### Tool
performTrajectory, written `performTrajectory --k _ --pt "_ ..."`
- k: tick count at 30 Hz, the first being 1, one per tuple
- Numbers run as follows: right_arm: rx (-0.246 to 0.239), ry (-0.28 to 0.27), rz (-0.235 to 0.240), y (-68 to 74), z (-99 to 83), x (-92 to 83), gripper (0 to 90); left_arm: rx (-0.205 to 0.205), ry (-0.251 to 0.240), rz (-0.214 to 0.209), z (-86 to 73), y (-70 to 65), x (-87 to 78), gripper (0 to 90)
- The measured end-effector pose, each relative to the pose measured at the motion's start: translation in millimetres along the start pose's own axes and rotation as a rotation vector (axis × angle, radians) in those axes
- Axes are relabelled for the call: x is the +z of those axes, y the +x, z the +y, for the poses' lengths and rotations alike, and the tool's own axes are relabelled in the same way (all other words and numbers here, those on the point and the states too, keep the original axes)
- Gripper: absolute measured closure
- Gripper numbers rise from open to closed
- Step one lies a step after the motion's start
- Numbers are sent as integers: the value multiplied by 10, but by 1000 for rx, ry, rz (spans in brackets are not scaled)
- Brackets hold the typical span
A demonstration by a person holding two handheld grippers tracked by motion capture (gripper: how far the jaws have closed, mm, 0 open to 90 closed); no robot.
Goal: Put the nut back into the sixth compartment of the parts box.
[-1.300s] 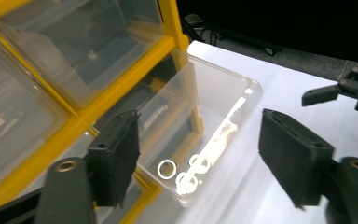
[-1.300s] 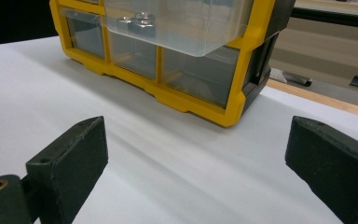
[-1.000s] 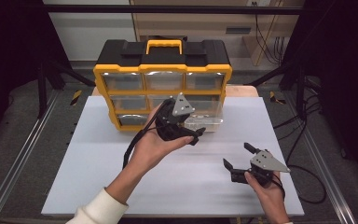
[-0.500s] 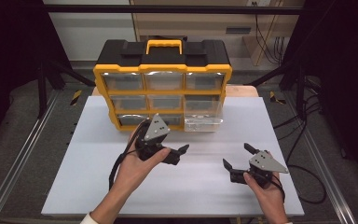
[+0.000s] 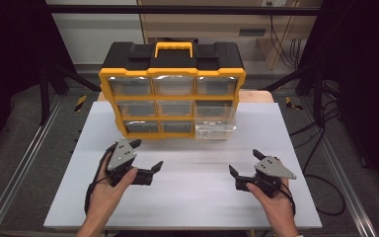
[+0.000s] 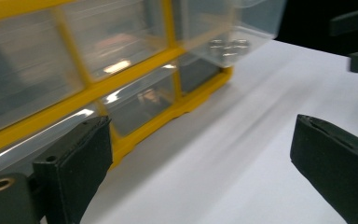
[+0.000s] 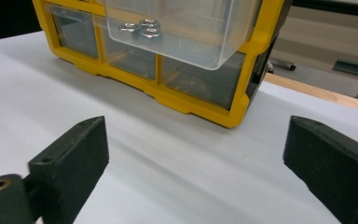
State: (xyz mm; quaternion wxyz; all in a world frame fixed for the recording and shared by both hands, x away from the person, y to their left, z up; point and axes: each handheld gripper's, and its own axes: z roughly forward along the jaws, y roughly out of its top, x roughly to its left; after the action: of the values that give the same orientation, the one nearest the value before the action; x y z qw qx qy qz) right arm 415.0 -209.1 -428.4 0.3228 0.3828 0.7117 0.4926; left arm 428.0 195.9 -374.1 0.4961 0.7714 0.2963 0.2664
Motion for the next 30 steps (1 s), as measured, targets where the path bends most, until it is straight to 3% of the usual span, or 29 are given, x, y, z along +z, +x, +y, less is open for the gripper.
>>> performTrajectory --k 3,16,22,26,30 --pt "-3 -3 5 40 33 0 85 -9 -33 33 -129 90 -87 56" --pt "-21 -2 -4 213 325 -37 128 -13 -105 100 -517 260 -196 38" --pt "-24 19 8 260 411 2 159 -48 -170 132 -596 344 -278 38" --pt "-26 22 10 265 436 34 177 -37 -189 146 -619 358 -321 38" --pt "-13 20 0 263 462 75 196 -58 -213 156 -661 355 -332 38"
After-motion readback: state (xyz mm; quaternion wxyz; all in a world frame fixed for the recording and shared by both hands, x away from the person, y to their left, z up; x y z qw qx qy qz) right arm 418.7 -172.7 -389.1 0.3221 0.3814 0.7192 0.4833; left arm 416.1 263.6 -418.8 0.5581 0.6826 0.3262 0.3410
